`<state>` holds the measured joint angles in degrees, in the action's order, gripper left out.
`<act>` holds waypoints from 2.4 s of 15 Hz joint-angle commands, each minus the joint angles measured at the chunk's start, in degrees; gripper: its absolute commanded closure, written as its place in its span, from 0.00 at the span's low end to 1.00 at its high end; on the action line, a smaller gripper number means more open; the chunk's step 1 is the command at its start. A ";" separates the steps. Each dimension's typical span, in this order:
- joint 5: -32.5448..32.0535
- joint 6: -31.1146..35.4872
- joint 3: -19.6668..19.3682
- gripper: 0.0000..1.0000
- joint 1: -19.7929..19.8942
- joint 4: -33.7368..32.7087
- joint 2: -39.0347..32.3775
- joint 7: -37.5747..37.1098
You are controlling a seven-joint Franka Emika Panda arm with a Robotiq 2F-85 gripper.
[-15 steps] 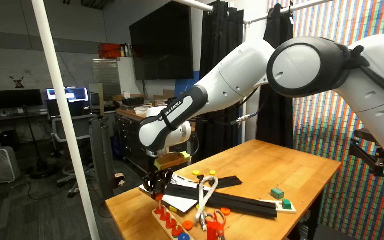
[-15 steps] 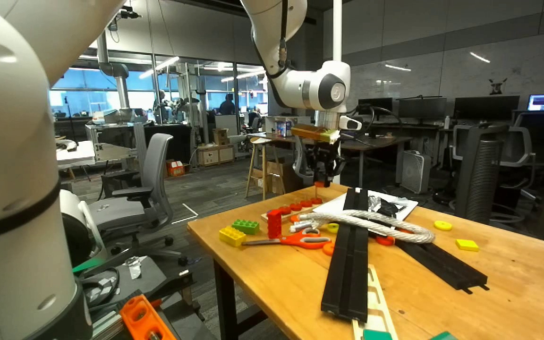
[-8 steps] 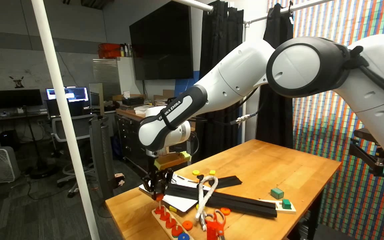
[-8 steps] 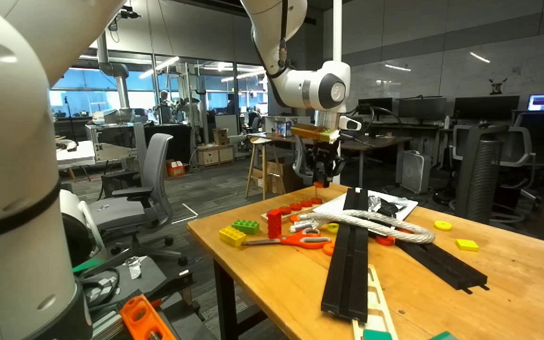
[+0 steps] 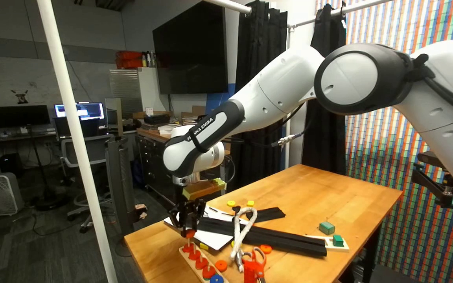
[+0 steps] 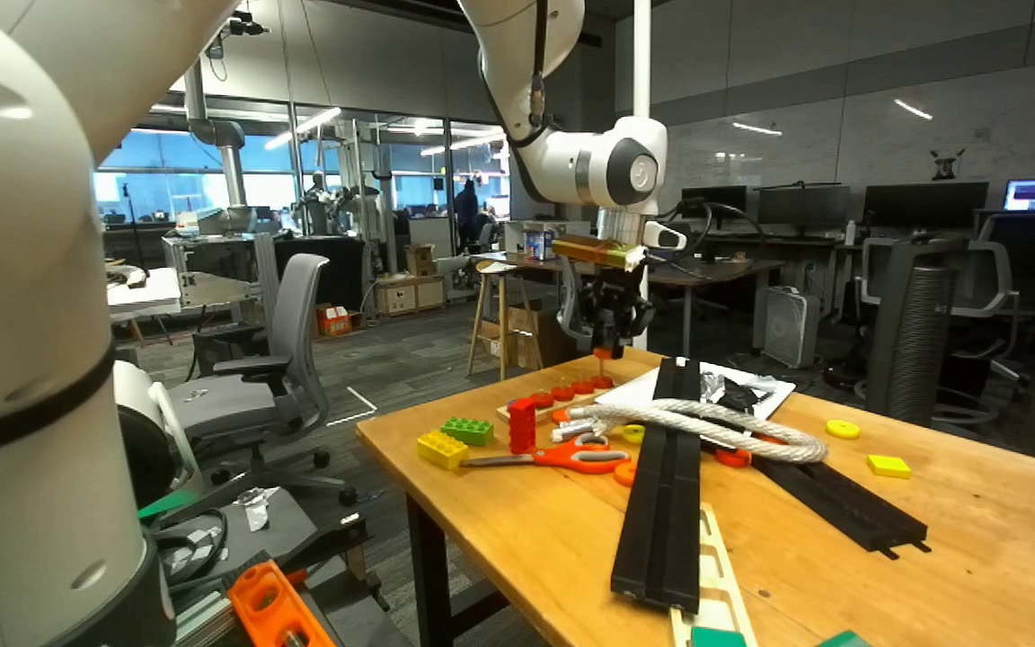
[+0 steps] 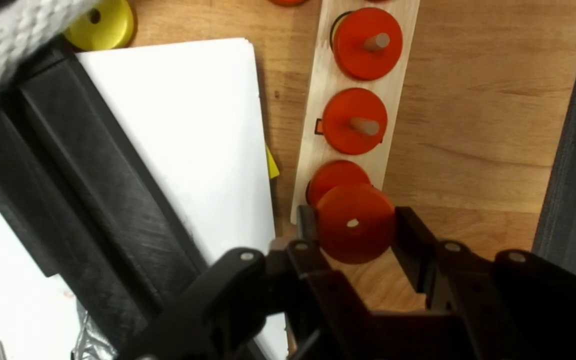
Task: Pick up the orange ring on the right and place it on the wooden board
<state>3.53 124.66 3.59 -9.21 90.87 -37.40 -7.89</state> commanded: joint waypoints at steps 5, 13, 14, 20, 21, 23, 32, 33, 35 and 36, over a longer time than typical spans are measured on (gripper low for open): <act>-0.40 -2.48 0.34 0.83 -0.38 -1.85 -0.45 -0.69; 0.13 -2.70 1.08 0.83 -0.38 -2.34 -0.85 -0.06; 0.23 -2.69 1.18 0.83 -0.31 -2.36 -0.89 0.04; 0.41 -2.86 1.35 0.83 -0.20 -2.62 -1.29 0.12; 0.41 -2.95 1.30 0.83 -0.18 -2.67 -1.36 0.04; 0.34 -3.38 1.22 0.83 -0.18 -3.01 -1.65 -0.03; -0.33 -5.66 0.08 0.83 -0.48 -5.95 -3.81 -1.94; -0.29 -5.82 0.03 0.83 -0.44 -6.18 -3.98 -2.05; -0.23 -6.14 -0.03 0.83 -0.35 -6.60 -4.23 -2.12; -0.22 -6.17 -0.07 0.83 -0.34 -6.78 -4.36 -2.19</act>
<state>3.54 119.56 3.85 -9.42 86.73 -39.52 -9.03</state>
